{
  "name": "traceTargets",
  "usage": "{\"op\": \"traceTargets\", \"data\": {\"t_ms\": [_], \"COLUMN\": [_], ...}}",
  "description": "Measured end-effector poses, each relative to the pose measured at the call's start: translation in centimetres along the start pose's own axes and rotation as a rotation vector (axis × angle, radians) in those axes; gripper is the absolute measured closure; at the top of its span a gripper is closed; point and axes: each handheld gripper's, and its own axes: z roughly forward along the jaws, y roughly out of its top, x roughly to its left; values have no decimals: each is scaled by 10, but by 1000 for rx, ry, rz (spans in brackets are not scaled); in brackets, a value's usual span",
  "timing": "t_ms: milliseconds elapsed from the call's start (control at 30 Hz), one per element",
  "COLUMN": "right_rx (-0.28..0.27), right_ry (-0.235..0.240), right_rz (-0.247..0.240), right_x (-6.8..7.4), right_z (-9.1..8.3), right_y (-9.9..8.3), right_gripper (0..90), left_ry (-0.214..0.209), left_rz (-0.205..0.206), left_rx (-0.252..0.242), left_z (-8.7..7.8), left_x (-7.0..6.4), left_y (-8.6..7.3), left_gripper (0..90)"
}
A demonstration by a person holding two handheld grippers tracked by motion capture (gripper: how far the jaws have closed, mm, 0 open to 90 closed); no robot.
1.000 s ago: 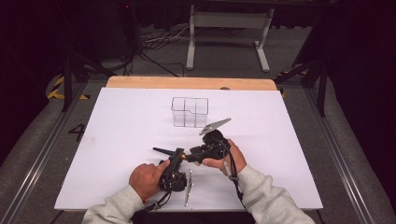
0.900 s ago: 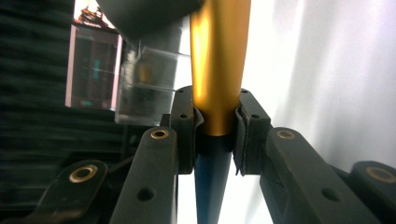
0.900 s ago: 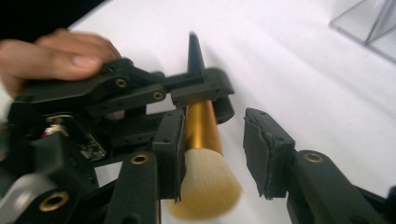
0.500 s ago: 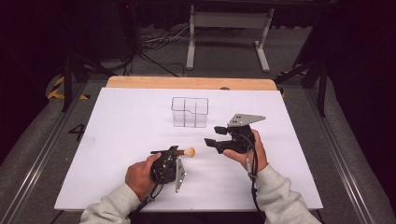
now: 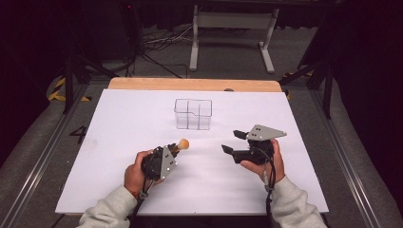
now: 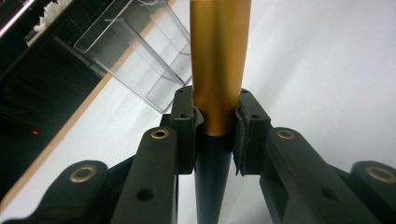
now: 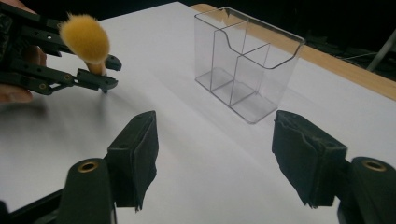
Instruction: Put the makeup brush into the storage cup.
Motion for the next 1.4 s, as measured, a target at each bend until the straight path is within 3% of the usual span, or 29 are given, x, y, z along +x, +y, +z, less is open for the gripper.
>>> {"op": "traceTargets", "data": {"t_ms": [100, 367, 533, 600, 967, 1067, 1333, 1400], "right_rx": [-8, 3, 24, 29, -2, -13, -53, -59], "right_ry": [-10, -63, -97, -107, -143, -174, -219, -220], "right_rz": [-10, -54, -86, -91, -76, -79, -84, -85], "right_x": [-1, -3, -5, -6, -14, -16, -18, -17], "right_z": [-4, -16, -20, -22, -39, -45, -53, -54], "right_y": [-2, -21, -36, -43, -68, -78, -93, -94], "right_gripper": [309, 275, 254, 235, 133, 91, 62, 61], "left_ry": [-10, -46, -51, -64, -89, -101, -123, -121], "left_rz": [-26, -175, -217, -257, -359, -389, -479, -483], "left_rx": [-13, -69, -93, -109, -165, -184, -230, -231], "left_z": [-1, -6, -9, -12, -20, -22, -22, -22], "left_x": [4, 19, 26, 32, 48, 51, 61, 62], "left_y": [-2, -7, -10, -13, -19, -20, -26, -27], "left_gripper": [734, 734, 734, 734, 734, 734, 733, 734]}}
